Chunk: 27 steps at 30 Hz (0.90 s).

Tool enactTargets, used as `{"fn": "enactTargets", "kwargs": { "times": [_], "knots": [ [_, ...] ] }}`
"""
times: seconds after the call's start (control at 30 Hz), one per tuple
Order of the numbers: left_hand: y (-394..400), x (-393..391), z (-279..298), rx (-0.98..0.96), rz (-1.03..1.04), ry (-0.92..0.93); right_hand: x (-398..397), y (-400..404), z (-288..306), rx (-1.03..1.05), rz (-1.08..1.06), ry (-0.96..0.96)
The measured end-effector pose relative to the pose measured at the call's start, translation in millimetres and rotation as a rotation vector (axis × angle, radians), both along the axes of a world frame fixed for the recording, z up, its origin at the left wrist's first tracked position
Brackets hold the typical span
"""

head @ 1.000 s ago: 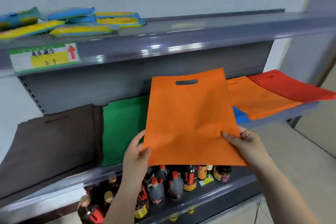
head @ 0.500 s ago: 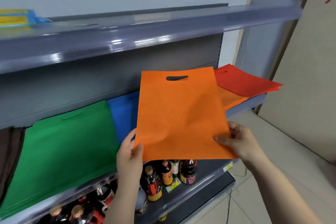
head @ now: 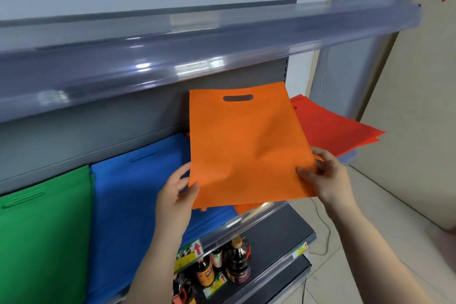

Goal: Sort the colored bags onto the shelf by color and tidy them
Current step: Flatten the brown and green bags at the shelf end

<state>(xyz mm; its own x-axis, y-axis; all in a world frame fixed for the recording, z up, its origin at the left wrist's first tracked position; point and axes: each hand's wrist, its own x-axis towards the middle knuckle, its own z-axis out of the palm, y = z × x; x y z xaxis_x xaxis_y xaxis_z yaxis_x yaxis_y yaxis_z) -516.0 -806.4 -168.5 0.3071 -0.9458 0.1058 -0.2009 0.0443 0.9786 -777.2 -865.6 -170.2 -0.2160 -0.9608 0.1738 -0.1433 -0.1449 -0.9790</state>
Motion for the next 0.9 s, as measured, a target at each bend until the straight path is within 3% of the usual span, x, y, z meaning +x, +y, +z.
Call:
{"fn": "enactTargets", "kwargs": {
  "times": [0.37, 0.63, 0.9],
  "knots": [
    [-45.1, -44.0, -9.9, 0.157, 0.14, -0.203, -39.1, -84.1, -6.7, 0.034, 0.153, 0.377],
    [-49.0, -85.2, -17.5, 0.256, 0.344, -0.492, -54.3, -126.7, -11.4, 0.07, 0.369, 0.68],
    [-37.9, -112.1, -15.0, 0.305, 0.517, -0.722, -44.3, -130.3, 7.1, -0.211, 0.529, 1.195]
  ]
}}
